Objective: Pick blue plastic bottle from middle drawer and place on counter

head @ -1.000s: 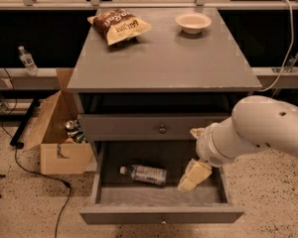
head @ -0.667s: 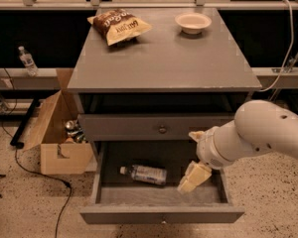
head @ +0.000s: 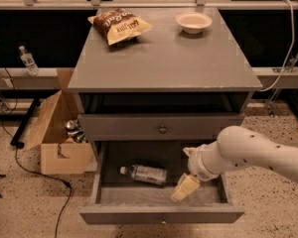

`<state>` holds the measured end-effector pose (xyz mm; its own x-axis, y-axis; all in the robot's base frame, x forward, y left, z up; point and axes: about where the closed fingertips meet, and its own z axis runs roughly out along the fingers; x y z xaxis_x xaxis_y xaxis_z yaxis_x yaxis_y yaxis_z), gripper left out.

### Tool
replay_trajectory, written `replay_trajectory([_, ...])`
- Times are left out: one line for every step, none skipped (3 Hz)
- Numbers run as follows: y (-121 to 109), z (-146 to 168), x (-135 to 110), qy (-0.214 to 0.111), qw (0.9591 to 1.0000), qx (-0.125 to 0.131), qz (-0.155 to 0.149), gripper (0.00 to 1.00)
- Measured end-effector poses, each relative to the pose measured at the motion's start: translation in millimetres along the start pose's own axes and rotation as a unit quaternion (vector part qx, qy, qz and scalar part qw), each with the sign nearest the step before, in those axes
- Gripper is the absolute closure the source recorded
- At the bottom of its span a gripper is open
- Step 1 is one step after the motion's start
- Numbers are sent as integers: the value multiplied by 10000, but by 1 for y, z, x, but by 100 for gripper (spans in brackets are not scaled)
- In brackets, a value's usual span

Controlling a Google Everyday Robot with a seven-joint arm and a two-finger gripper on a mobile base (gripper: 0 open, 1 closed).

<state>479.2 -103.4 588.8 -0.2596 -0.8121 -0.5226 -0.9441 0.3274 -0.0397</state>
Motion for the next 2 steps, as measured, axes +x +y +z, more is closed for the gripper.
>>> replay_trajectory([-33, 88, 13, -120, 9993, -103, 328, 0])
replay_trajectory([-33, 88, 13, -120, 9993, -102, 327, 0])
